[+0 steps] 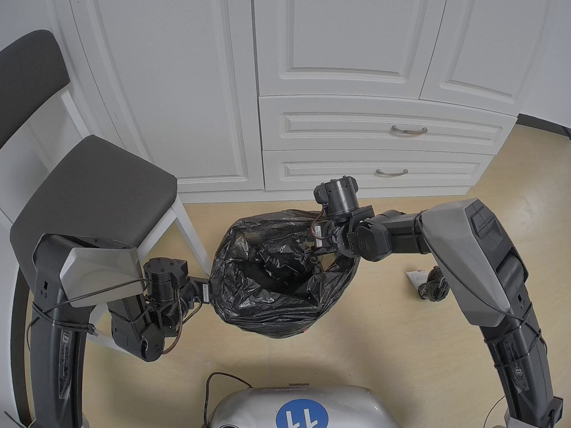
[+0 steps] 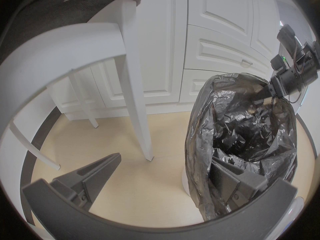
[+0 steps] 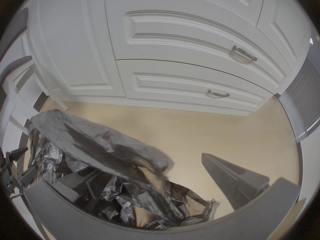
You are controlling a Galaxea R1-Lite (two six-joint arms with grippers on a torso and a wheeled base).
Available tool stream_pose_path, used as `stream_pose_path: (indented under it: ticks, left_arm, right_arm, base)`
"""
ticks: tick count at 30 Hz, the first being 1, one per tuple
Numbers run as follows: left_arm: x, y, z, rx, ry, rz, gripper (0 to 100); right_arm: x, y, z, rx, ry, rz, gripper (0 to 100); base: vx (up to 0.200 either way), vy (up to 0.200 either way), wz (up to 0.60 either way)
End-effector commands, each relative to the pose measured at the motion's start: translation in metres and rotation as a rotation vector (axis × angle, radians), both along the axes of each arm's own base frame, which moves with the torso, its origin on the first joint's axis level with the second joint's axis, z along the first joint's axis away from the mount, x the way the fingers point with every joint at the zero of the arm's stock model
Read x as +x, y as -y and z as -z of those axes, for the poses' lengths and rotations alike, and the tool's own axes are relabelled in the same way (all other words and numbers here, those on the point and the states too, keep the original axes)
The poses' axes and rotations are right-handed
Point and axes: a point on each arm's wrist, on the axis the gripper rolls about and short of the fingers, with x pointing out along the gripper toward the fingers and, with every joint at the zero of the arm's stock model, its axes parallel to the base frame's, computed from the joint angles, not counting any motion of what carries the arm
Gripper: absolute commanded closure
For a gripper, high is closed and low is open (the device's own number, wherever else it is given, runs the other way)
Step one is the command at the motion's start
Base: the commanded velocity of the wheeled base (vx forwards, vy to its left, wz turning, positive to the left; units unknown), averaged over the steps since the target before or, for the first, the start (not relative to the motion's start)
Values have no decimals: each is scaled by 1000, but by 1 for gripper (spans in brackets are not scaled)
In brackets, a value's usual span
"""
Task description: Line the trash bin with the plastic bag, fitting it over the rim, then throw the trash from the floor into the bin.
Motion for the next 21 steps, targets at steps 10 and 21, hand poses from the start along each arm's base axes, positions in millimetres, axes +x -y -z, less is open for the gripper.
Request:
stream_pose_path:
  ticks: [10, 21]
  left_arm:
    - [20, -16, 12, 14, 17, -79, 0]
    - [38, -29, 6, 50, 69, -173, 0]
  right_arm:
    - [15, 8, 4, 56, 84, 30, 0]
    - [14, -9, -4, 142, 225, 2, 0]
  base:
    - [0, 0, 0]
    - [0, 0, 0]
